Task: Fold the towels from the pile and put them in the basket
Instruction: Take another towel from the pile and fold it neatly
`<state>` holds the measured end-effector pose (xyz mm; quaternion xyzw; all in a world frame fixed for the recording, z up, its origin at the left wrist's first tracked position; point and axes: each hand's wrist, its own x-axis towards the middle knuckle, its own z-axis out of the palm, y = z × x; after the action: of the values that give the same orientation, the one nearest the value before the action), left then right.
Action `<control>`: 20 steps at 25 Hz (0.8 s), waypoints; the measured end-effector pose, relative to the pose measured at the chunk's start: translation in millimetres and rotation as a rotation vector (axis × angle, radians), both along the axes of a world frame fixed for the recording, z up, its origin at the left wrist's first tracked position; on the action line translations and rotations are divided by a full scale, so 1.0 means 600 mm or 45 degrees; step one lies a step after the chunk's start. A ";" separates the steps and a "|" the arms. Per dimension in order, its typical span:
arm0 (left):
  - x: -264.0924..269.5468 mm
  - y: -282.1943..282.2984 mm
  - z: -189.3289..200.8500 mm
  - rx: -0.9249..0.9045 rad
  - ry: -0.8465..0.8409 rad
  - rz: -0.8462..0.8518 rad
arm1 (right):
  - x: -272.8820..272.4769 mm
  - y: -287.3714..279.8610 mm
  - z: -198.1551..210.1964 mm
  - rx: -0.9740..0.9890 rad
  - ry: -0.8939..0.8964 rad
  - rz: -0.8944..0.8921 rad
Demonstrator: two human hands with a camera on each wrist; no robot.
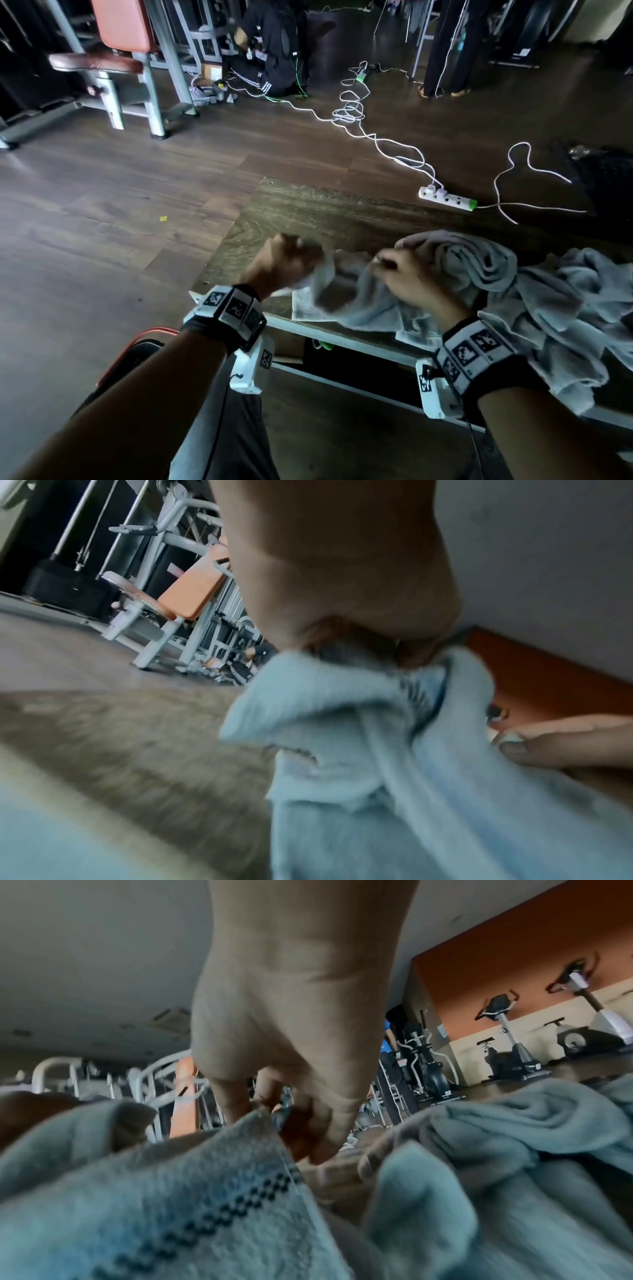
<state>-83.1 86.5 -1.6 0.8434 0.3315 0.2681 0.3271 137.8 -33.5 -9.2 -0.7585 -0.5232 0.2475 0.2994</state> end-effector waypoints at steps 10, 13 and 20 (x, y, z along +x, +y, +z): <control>0.043 0.008 -0.112 -0.051 0.633 -0.151 | -0.044 0.002 -0.073 -0.169 -0.794 0.178; 0.062 0.027 -0.053 0.004 0.568 -0.234 | -0.024 0.037 -0.033 -0.140 -0.570 0.081; 0.181 0.150 0.203 0.337 -0.108 0.231 | 0.106 0.202 0.196 0.757 -0.393 -0.325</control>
<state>25.3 176.5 120.1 0.8335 0.3541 0.3732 0.2014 201.7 87.6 108.2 -0.7260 -0.5125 -0.0724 0.4528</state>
